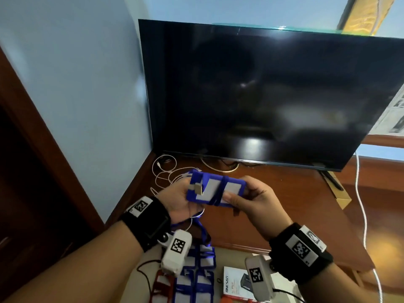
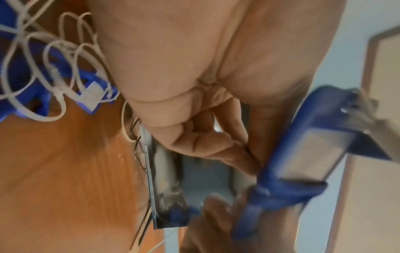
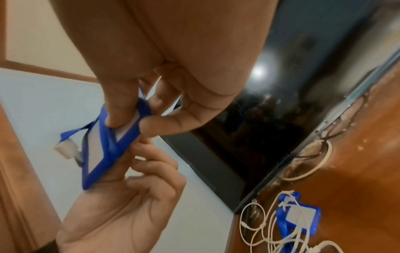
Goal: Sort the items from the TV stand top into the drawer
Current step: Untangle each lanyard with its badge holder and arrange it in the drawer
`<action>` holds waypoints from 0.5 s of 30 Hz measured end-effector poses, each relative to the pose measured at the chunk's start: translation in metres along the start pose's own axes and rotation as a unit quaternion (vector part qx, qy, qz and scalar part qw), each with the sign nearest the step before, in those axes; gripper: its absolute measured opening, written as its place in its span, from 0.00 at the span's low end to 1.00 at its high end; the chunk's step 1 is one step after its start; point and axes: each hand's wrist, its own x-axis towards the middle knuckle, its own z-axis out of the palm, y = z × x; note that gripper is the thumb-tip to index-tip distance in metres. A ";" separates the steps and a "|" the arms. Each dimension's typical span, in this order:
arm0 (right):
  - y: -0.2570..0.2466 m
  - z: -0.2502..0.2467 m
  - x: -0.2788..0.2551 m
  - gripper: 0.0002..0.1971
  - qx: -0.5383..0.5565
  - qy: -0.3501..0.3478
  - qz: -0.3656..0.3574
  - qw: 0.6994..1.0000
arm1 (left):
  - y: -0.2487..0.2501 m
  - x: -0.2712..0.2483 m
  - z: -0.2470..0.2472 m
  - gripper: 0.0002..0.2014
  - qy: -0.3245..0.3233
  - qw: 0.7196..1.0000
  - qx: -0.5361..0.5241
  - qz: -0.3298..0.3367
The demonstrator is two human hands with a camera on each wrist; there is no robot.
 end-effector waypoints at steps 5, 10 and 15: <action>0.016 0.015 -0.006 0.11 0.032 0.087 0.033 0.995 | -0.034 0.004 0.006 0.21 0.115 0.974 -0.185 0.056; 0.040 0.029 -0.014 0.10 0.059 0.162 0.079 0.982 | -0.051 0.003 -0.001 0.22 0.150 0.959 -0.237 0.028; 0.073 0.035 -0.028 0.13 0.084 0.173 0.126 0.973 | -0.075 -0.007 -0.012 0.16 0.174 0.967 -0.185 -0.010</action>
